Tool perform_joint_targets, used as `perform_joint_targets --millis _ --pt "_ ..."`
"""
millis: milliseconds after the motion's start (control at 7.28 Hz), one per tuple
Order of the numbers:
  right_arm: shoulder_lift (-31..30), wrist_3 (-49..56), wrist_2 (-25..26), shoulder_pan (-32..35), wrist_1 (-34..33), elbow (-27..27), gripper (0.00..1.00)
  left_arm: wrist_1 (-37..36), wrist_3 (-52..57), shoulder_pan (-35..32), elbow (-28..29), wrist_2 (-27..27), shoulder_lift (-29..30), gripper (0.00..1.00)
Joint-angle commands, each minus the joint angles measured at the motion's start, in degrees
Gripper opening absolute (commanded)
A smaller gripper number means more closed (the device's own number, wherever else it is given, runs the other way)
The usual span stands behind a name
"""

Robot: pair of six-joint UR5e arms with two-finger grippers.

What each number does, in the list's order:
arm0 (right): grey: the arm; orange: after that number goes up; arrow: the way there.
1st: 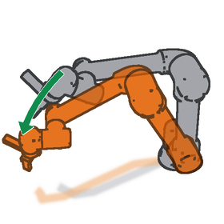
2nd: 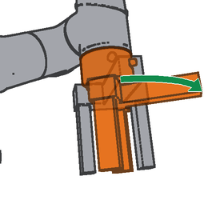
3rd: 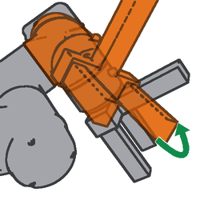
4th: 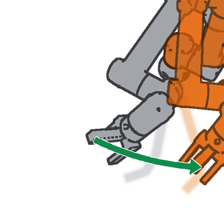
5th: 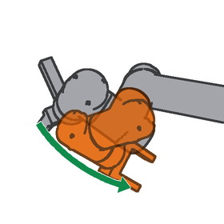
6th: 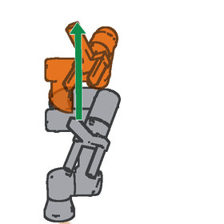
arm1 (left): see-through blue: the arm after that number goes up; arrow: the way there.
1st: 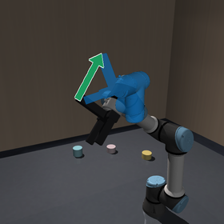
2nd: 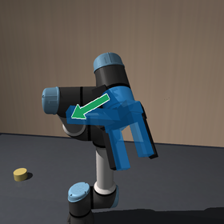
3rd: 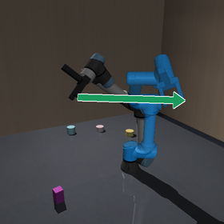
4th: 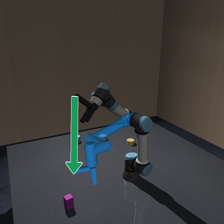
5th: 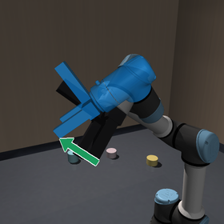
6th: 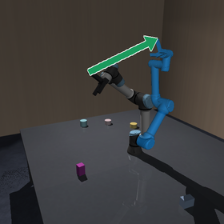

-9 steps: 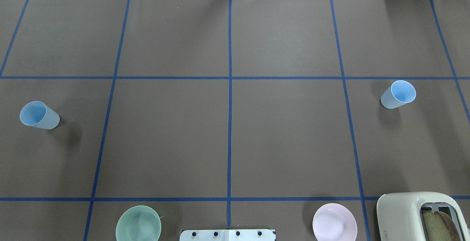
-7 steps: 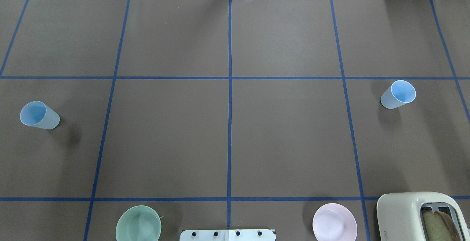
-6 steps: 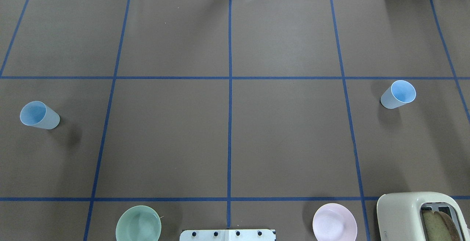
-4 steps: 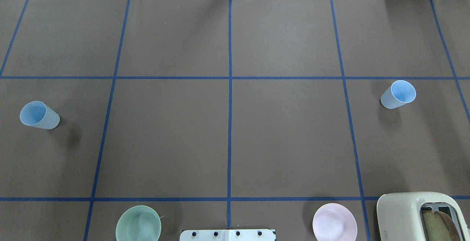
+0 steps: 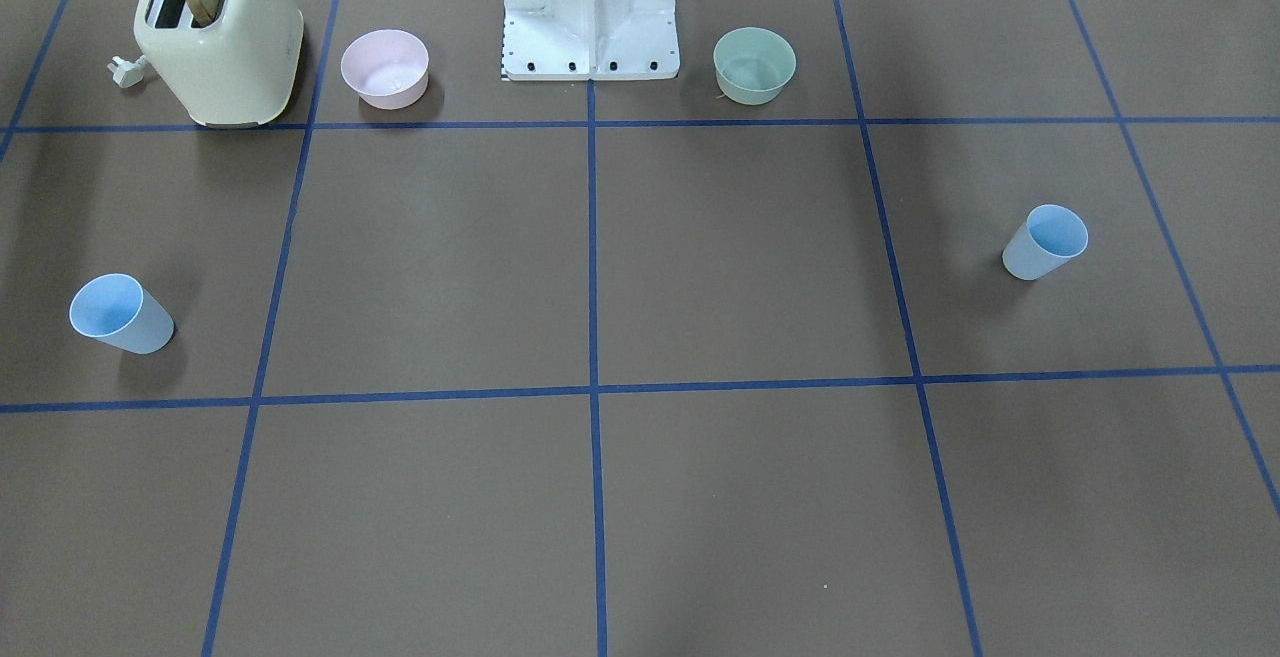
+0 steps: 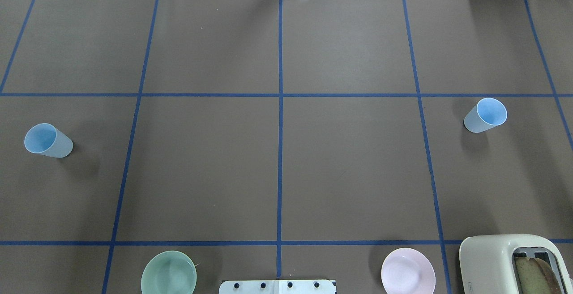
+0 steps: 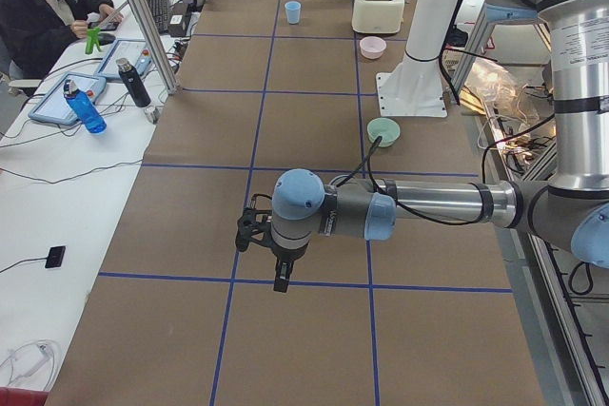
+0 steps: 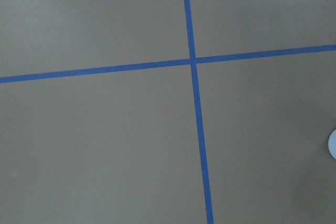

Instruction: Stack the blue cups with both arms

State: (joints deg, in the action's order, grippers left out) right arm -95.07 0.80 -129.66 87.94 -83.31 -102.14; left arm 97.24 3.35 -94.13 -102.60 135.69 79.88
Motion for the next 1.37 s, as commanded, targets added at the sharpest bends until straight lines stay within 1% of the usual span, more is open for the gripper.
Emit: perform_joint_targets --millis 0,137,275,412,550,687,824,962,1099,1237 --pt "1.1 -0.3 -0.8 0.0 5.3 0.8 1.00 11.7 -0.7 0.1 2.6 -0.3 3.7 0.99" --pt "1.1 0.1 -0.8 0.0 5.7 0.8 1.00 13.6 -0.2 0.1 4.4 1.9 4.0 0.99" --pt "1.1 -0.2 -1.0 0.0 6.4 1.0 1.00 14.1 -0.2 0.1 4.6 3.0 4.0 0.99" --pt "1.8 -0.4 -1.7 0.0 6.6 0.2 1.00 17.2 0.2 0.1 3.8 3.0 3.9 0.99" --pt "1.9 -2.0 -2.2 -0.3 6.7 0.0 1.00 22.8 -0.8 0.8 4.2 4.0 3.4 0.99" --pt "2.0 -7.1 -1.7 -2.7 6.8 -0.8 1.00 23.1 -7.0 5.8 4.0 6.7 3.8 0.99" --pt "2.1 -11.6 1.7 -5.9 6.8 -2.3 1.00 25.5 -16.1 10.5 3.5 6.2 3.1 0.99" --pt "2.1 -16.2 5.3 -9.4 6.8 -3.1 1.00 27.3 -23.8 14.8 3.4 1.9 1.3 0.99" --pt "2.1 -17.4 7.0 -11.2 6.8 -3.2 1.00 29.3 -30.1 20.8 3.3 -5.5 0.9 0.99" --pt "2.1 -17.4 7.1 -11.2 7.2 -3.2 1.00 29.4 -34.7 25.3 3.3 -7.2 1.0 0.99"
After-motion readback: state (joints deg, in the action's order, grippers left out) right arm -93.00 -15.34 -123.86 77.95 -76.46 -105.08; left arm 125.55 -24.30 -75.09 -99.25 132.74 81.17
